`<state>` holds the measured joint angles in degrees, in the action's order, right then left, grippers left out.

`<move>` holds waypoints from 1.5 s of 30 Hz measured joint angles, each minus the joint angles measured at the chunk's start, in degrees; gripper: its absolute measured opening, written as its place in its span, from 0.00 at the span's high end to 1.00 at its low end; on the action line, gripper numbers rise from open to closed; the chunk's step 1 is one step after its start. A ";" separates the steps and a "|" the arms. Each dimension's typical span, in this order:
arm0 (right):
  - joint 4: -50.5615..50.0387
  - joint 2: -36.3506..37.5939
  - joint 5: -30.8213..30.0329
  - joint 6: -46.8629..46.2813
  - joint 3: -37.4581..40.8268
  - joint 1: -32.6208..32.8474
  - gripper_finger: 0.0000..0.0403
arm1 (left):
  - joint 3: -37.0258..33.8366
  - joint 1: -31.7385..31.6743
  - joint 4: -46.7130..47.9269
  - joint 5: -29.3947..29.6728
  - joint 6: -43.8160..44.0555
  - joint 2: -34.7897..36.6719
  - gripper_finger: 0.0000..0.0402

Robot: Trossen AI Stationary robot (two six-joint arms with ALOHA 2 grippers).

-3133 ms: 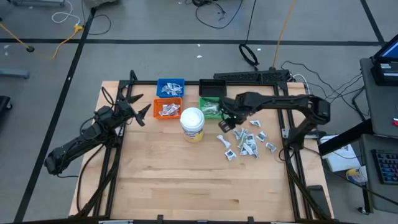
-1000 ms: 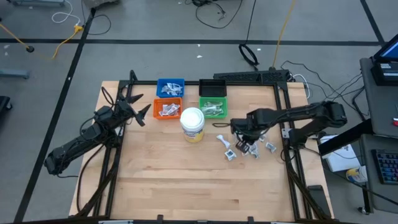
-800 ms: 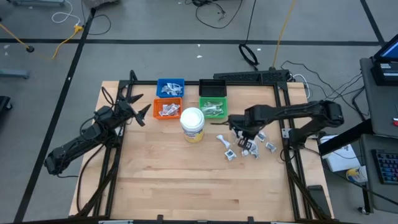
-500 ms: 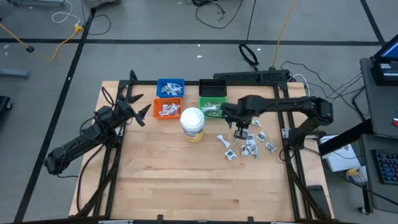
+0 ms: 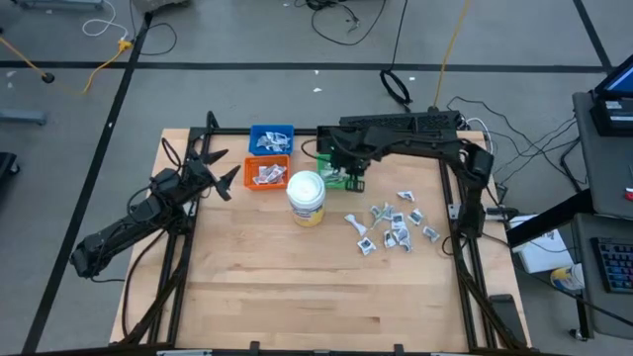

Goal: Pick & Place First Aid Supplies
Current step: Put the green bandage into the green bin

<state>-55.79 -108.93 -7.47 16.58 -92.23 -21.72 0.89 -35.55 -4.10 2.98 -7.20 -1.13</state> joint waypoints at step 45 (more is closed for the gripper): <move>13.37 21.14 0.16 25.06 27.89 13.00 0.66 | 0.00 0.00 0.00 0.00 0.00 0.00 0.23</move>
<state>-42.42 -87.79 -7.31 41.65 -64.34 -8.72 0.89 -35.55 -4.10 2.98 -7.20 -1.13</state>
